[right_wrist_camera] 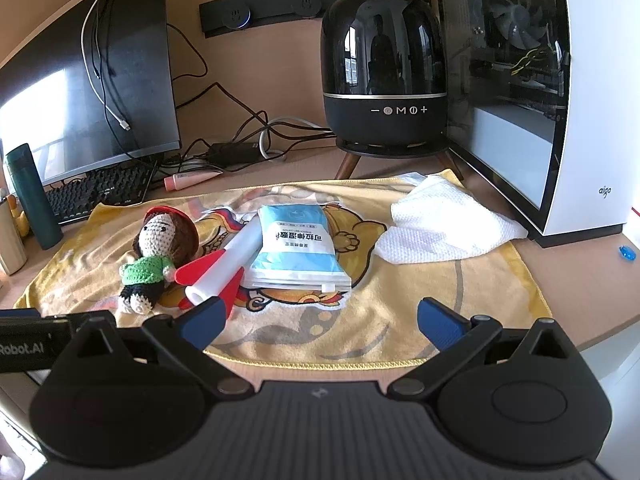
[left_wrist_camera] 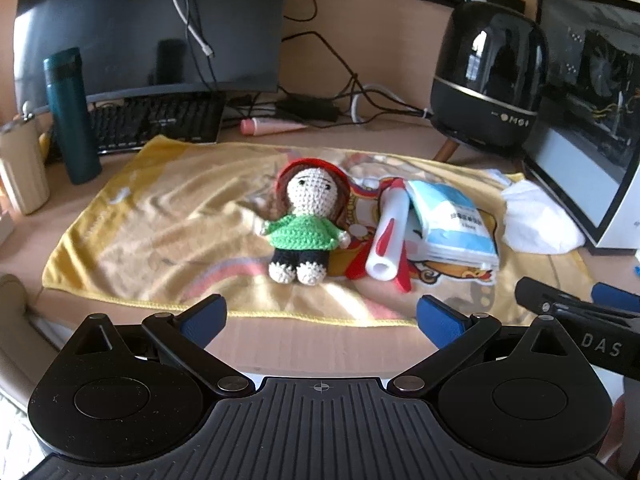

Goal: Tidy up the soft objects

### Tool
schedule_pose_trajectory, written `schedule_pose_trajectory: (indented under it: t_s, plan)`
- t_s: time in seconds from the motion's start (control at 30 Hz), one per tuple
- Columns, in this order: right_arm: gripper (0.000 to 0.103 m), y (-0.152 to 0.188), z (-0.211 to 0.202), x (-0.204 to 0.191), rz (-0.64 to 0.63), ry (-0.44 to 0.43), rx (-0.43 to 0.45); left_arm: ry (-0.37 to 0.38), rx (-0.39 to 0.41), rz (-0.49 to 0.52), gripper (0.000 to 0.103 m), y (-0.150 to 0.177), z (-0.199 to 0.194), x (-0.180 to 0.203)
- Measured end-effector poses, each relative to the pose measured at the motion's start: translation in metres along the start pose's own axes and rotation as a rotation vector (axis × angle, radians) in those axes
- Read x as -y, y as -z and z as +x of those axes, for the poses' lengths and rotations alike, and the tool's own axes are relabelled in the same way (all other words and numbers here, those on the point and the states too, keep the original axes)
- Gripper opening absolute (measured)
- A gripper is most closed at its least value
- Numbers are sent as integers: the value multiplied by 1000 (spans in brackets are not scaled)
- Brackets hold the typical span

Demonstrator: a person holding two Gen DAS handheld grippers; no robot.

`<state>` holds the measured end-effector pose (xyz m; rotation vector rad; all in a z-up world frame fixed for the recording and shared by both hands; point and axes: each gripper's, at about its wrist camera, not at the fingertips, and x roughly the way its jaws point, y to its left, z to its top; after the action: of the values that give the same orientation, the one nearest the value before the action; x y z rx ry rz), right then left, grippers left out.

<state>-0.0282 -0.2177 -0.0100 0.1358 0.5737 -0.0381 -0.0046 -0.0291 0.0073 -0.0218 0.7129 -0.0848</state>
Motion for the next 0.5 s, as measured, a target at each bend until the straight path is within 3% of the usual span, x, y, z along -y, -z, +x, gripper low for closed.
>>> schedule_pose_trajectory:
  t_s: [0.5]
  plan:
    - [103,0,3,-3,-12,3,-15,18,-10,-25,103,0,3,-5]
